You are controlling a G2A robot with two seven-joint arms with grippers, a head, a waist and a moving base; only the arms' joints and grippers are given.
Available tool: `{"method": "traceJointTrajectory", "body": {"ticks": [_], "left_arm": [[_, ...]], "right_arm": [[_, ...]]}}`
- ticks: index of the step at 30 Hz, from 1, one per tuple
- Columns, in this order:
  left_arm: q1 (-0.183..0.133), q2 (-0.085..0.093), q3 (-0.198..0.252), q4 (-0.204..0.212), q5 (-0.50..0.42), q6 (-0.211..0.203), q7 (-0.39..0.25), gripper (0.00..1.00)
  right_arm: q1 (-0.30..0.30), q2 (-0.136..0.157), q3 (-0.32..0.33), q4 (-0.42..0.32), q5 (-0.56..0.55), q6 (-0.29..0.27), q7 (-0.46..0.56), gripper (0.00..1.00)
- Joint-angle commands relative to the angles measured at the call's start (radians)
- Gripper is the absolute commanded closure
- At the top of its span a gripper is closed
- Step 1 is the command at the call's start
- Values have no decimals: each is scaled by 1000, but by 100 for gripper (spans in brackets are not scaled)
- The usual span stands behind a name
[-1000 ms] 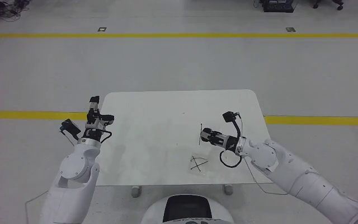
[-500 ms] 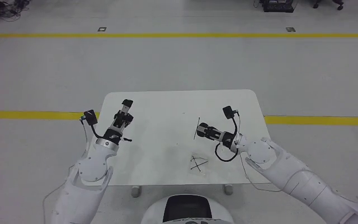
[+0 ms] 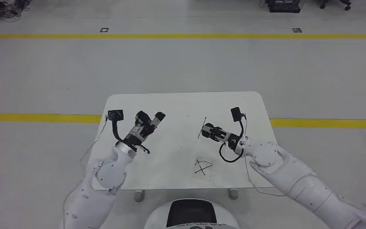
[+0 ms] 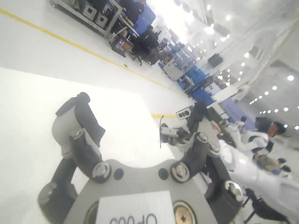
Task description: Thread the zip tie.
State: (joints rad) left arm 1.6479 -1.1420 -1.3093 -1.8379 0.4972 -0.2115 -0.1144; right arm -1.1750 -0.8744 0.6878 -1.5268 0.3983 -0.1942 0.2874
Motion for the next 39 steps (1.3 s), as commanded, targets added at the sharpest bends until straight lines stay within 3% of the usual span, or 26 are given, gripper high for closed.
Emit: {"method": "traceJointTrajectory", "body": {"ticks": [1,11,16,19,21,25,34,38,39], "left_arm": [[-15,-2,30,8,72,-6,12,0],[-22,-4,42,16,92,-6,28,0],[-32,5,80,23,301,-82,-7,0],[-33,10,94,27,410,-106,2,0],[-35,11,98,29,464,-103,15,0],[-42,16,123,32,685,-88,75,0],[-42,16,123,34,692,-81,83,0],[-72,20,172,26,900,-88,81,0],[-83,20,187,26,969,-73,86,0]], "right_arm": [[-4,-5,9,-1,32,17,18,100],[-4,-7,15,4,27,25,15,100],[-10,-19,32,11,72,59,16,100],[-8,-27,42,25,99,88,31,100],[-7,-32,48,32,119,101,46,100],[-5,-43,59,51,161,130,87,100],[-8,-44,60,51,162,133,80,100],[-27,-51,84,57,198,152,46,100],[-34,-52,91,58,205,158,42,100]]}}
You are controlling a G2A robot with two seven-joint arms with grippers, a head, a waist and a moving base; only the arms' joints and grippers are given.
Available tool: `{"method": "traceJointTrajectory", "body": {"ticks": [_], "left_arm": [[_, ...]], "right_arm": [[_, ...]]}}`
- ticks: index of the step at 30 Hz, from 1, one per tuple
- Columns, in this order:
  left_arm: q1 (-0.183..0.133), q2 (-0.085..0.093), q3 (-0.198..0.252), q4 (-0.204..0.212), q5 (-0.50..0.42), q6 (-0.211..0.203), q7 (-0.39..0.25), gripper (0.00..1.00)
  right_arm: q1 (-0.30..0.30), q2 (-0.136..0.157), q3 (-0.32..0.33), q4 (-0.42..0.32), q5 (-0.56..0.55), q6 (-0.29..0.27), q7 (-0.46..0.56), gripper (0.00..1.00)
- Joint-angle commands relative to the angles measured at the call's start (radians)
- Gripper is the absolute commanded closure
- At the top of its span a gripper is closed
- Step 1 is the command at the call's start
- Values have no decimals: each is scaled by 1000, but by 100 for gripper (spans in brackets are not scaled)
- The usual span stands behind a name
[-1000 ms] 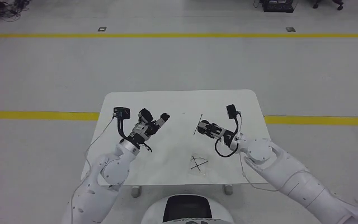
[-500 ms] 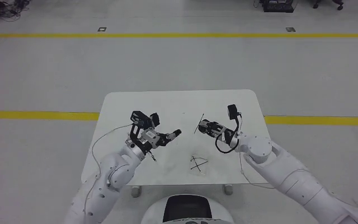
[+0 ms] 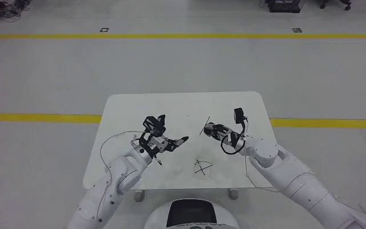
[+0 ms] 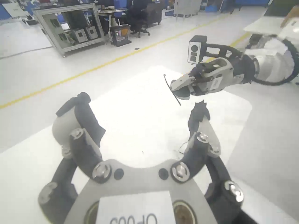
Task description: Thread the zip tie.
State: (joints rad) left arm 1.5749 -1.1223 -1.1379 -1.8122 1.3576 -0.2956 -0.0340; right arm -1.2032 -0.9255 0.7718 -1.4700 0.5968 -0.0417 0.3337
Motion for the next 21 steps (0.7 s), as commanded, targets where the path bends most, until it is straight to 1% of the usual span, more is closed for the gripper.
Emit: {"method": "traceJointTrajectory", "body": {"ticks": [1,2,3,5,6,7,8,9,10,11,12,13,20,21], "left_arm": [[-17,0,29,0,161,21,10,0],[-26,1,44,1,212,25,15,0],[-47,4,62,7,212,34,3,0],[-91,15,100,13,212,37,-20,0],[-119,25,124,17,212,39,-39,0],[-154,39,164,22,212,44,-56,0],[-178,49,194,27,212,54,-63,0],[-199,59,224,34,212,73,-67,0],[-229,74,266,42,212,93,-72,0],[-250,84,298,49,212,112,-73,0],[-268,94,325,56,212,144,-68,0],[-273,97,332,59,212,161,-66,0],[-273,97,332,59,212,161,-66,0],[-287,100,336,65,212,159,-83,0]], "right_arm": [[-10,-2,13,1,10,12,-7,100],[-14,-2,18,-1,12,15,-8,100],[-20,-3,24,-2,18,23,-6,100],[-27,-5,33,-4,19,37,-8,100],[-31,-5,37,-5,22,46,-8,100],[-34,-6,43,-7,23,56,-7,100],[-37,-7,47,-8,26,62,-8,100],[-40,-8,51,-10,29,68,-6,100],[-44,-10,56,-11,40,74,1,100],[-45,-11,59,-10,42,78,7,100],[-45,-12,63,-7,36,76,1,100],[-45,-12,63,-7,36,76,1,100],[-46,-12,63,-8,36,76,0,100],[-49,-15,64,-11,39,79,-2,100]]}}
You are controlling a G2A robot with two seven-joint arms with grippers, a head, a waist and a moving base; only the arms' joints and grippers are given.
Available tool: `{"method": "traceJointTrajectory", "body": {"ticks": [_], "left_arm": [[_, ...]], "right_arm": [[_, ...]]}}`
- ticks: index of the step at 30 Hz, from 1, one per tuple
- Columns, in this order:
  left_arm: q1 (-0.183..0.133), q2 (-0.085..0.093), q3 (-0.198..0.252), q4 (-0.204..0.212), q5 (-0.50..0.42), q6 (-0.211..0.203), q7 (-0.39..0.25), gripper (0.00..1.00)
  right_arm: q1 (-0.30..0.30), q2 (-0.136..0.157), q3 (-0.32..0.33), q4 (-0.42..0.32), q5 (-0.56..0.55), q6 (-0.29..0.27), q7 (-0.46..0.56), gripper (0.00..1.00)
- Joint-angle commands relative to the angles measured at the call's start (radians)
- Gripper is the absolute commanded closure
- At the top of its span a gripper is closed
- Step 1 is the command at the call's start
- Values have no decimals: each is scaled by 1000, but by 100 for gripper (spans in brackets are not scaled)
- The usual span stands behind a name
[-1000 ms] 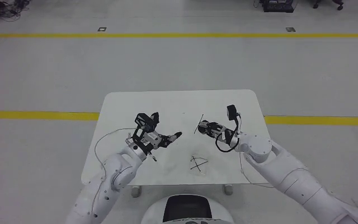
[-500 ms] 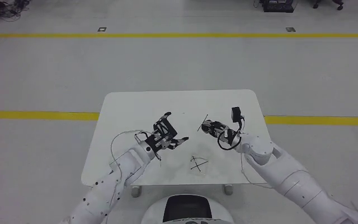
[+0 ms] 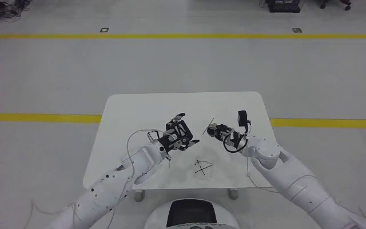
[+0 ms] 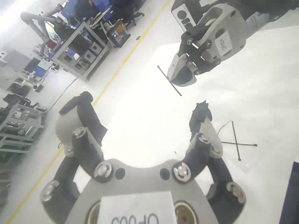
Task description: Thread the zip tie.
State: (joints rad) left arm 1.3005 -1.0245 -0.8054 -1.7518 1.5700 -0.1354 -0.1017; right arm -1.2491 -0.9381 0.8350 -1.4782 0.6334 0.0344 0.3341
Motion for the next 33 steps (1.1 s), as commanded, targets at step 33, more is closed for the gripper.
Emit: {"method": "traceJointTrajectory", "body": {"ticks": [33], "left_arm": [[-348,115,412,24,0,226,-123,0]], "right_arm": [[50,-71,-25,5,63,85,-4,100]]}}
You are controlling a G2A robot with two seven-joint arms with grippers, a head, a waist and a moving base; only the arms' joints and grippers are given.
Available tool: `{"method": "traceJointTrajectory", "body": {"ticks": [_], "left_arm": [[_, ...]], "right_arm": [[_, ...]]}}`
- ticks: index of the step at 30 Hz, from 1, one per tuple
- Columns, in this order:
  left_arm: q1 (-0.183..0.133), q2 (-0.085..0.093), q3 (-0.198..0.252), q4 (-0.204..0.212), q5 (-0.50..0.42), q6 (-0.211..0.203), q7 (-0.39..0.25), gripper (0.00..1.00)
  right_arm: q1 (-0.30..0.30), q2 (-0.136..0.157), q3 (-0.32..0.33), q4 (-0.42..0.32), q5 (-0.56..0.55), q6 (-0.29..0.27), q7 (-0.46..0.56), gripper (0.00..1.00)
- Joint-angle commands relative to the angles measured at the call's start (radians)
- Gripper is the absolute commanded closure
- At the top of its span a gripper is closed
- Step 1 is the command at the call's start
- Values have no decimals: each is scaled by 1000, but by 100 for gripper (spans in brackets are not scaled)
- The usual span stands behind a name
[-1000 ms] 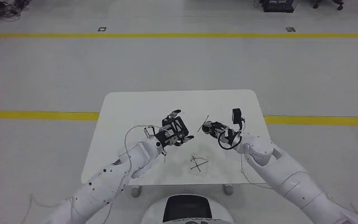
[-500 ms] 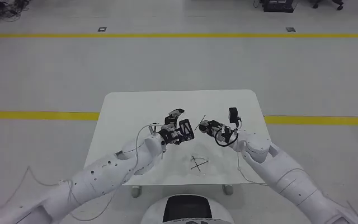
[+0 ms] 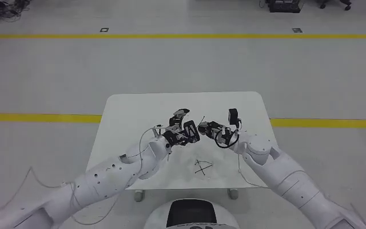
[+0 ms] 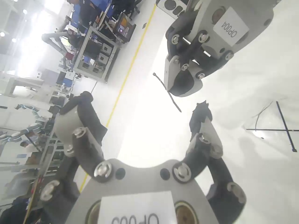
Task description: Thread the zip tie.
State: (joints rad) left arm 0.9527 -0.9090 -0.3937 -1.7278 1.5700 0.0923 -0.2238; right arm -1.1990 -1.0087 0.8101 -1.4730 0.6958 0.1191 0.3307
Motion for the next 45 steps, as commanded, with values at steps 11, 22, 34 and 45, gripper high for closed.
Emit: {"method": "traceJointTrajectory", "body": {"ticks": [11,22,34,45], "left_arm": [[-69,11,80,17,0,-6,-7,21],[-143,27,189,21,0,34,-6,74],[-166,34,224,15,0,50,-6,79],[-168,36,224,11,0,37,1,83]], "right_arm": [[-10,-15,25,-6,11,21,-8,100],[-17,-31,44,-11,-9,39,0,100],[-26,-46,61,-15,-38,67,10,100],[-34,-60,75,-19,-58,69,25,100]]}}
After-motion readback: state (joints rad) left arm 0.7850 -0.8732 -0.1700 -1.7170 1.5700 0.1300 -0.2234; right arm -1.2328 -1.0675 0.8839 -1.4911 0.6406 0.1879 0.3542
